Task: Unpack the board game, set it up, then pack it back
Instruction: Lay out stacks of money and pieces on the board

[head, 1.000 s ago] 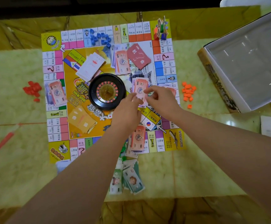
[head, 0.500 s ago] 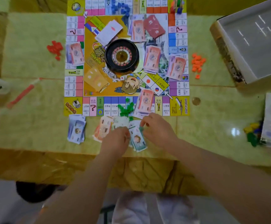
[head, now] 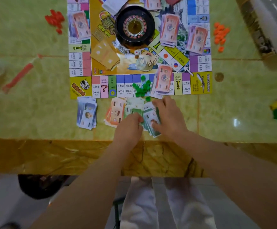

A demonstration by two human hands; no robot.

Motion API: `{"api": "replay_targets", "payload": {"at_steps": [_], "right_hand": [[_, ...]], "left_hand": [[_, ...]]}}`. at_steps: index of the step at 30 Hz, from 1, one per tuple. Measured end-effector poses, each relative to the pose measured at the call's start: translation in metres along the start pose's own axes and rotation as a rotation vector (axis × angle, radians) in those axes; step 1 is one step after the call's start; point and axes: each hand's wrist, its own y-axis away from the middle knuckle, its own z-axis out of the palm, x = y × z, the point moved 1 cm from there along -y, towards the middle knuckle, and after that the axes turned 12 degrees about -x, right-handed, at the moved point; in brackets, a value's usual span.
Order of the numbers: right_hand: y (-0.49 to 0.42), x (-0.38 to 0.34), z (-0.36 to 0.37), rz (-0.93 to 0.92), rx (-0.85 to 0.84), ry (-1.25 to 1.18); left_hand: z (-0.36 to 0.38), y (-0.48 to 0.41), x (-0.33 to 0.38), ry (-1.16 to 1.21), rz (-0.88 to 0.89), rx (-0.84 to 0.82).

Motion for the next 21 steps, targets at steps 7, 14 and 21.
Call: {"api": "replay_targets", "payload": {"at_steps": [7, 14, 21], "right_hand": [[0.005, -0.005, 0.001, 0.044, -0.023, 0.04], [0.004, -0.008, 0.005, 0.068, -0.028, 0.081], [0.01, -0.007, 0.01, 0.095, -0.04, 0.061]], "left_hand": [[-0.004, 0.004, -0.011, 0.001, -0.004, -0.034], [-0.003, 0.002, -0.009, -0.002, -0.015, -0.025], [0.0, 0.002, -0.009, -0.031, 0.03, -0.043]]}}
